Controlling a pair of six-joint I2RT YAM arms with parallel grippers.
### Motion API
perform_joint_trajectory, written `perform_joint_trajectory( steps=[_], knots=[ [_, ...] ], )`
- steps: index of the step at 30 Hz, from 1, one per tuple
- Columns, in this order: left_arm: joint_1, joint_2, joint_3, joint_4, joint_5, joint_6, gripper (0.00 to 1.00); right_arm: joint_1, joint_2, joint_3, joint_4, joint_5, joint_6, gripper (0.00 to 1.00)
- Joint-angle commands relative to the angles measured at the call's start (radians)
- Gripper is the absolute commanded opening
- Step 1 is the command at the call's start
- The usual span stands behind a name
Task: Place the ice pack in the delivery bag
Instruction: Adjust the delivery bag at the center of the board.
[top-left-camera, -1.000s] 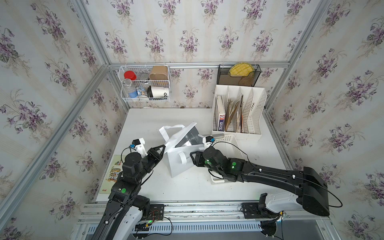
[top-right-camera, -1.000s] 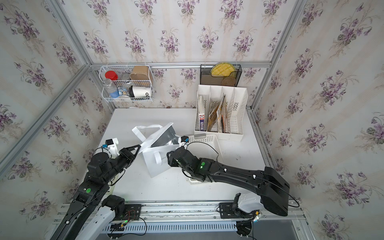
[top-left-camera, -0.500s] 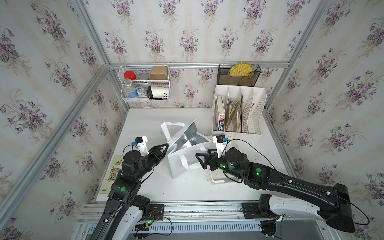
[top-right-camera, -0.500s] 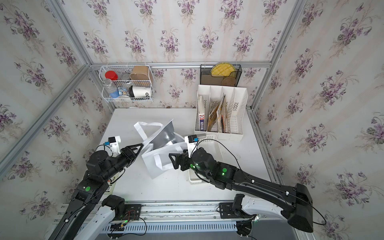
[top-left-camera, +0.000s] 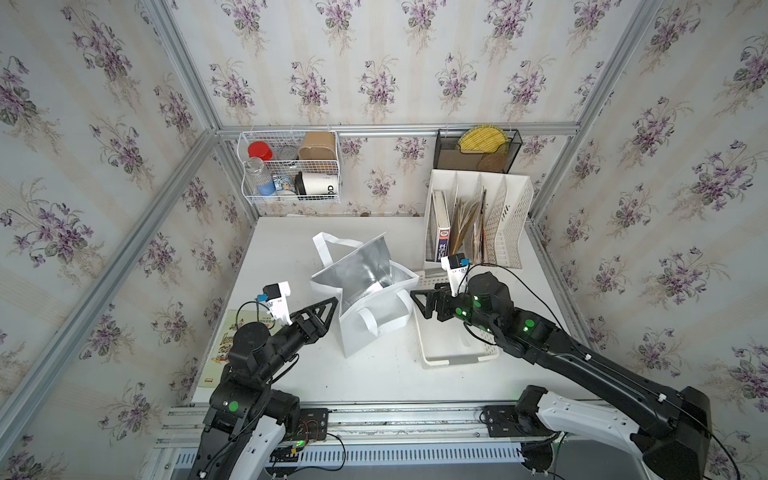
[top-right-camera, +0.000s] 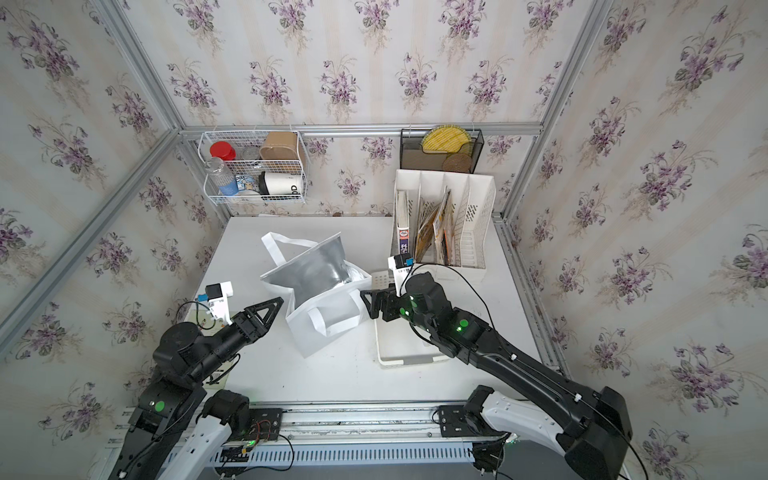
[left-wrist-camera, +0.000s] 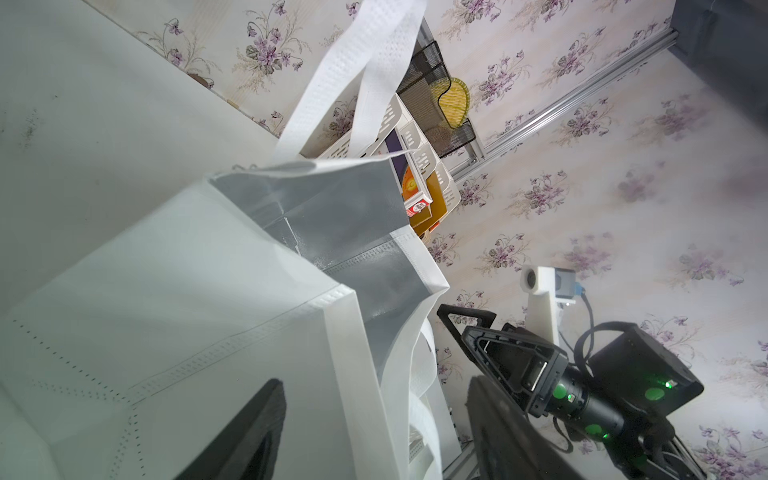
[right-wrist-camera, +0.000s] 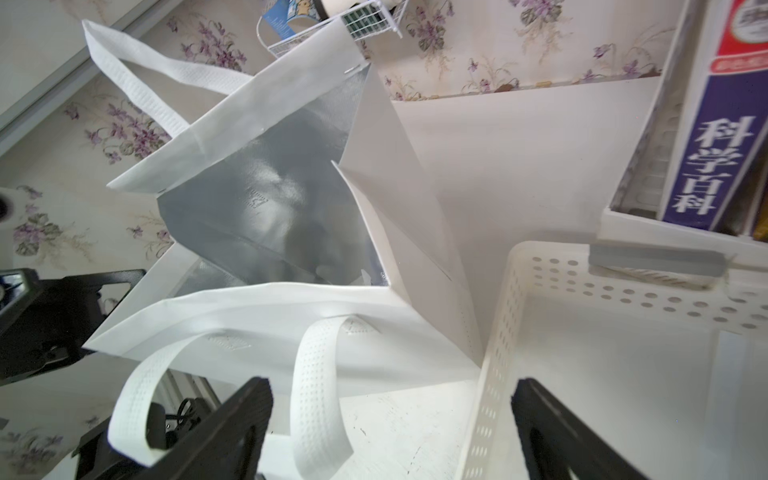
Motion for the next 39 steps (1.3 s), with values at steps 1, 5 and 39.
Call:
perform_joint_trajectory(
  steps=[1,5,39],
  knots=[
    [0.0,-0.039,-0.036,0.024,0.044,0.086,0.75,-0.031,0.03,0.004,0.117,-0.188,-0.091,0.91],
    [-0.002,-0.073,-0.085,0.072,0.098,0.143,0.76,-0.075,0.092,-0.005,0.209,-0.289,-0.139,0.84],
    [-0.02,0.069,-0.244,0.32,0.059,0.229,0.47,-0.133,0.404,0.259,0.098,-0.261,0.045,0.28]
  ],
)
